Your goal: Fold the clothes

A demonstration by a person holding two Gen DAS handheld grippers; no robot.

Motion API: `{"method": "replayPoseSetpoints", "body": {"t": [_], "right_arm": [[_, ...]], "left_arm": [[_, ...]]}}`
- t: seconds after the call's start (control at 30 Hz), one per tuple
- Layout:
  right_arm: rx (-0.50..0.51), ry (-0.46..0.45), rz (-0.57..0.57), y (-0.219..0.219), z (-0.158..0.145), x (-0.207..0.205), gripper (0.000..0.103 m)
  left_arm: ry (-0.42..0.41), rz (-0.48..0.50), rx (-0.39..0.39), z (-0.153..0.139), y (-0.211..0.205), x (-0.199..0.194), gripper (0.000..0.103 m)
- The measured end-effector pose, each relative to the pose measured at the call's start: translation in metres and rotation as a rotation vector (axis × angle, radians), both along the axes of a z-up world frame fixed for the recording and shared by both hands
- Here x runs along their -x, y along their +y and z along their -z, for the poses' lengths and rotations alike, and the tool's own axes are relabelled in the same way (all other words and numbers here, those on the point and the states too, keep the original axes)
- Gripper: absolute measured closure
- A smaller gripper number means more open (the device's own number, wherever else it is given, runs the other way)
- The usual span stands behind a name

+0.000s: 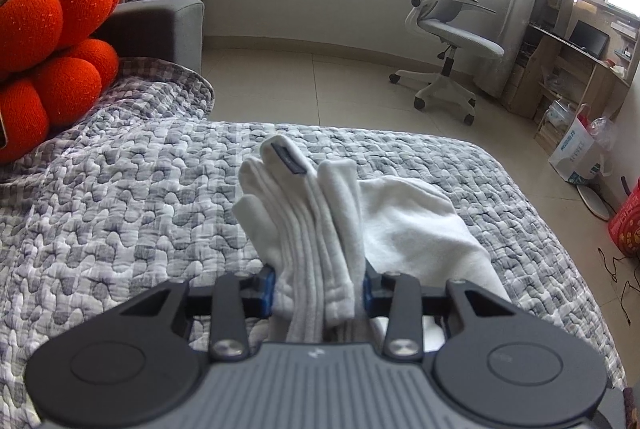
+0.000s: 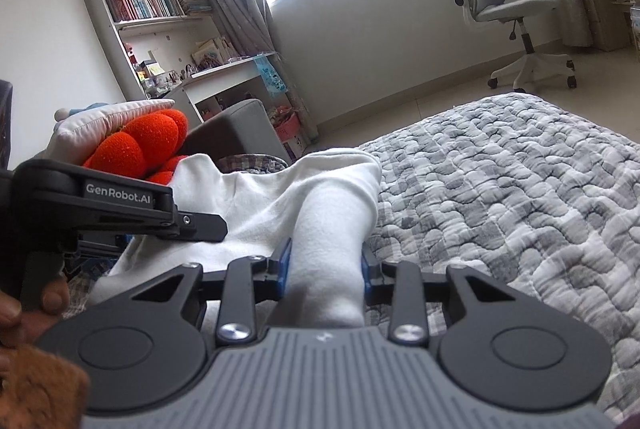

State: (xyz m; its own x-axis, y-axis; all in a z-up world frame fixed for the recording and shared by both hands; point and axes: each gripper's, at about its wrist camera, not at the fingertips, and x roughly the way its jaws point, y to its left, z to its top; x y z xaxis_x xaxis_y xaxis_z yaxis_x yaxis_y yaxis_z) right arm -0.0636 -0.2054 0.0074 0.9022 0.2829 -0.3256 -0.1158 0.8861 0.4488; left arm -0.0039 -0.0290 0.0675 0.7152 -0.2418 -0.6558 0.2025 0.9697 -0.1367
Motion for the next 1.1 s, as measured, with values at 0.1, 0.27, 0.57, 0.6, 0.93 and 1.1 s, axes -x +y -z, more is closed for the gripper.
{"method": "replayPoseSetpoints", "body": {"t": [0.1,0.27,0.57,0.6,0.93,1.1], "right_arm": [[-0.006,0.015,-0.009,-0.002,0.003,-0.003,0.068],[-0.017,0.046,-0.019,-0.003,0.006,-0.008,0.068],[-0.015,0.043,-0.021,0.001,0.005,-0.004,0.068],[-0.005,0.042,-0.019,0.002,0.005,-0.004,0.068],[0.067,0.014,-0.020,0.017,-0.006,0.001,0.068],[0.057,-0.003,-0.044,0.030,-0.016,-0.004,0.068]], "left_arm": [[-0.001,0.001,0.011,-0.001,0.002,0.002,0.066],[-0.005,0.000,-0.007,-0.001,-0.004,0.002,0.066],[-0.010,-0.011,-0.039,0.004,-0.007,0.001,0.066],[-0.014,-0.011,-0.049,0.004,-0.008,0.002,0.066],[-0.051,-0.017,-0.082,-0.004,-0.001,0.013,0.066],[-0.074,-0.046,-0.062,-0.014,0.020,0.018,0.066]]}}
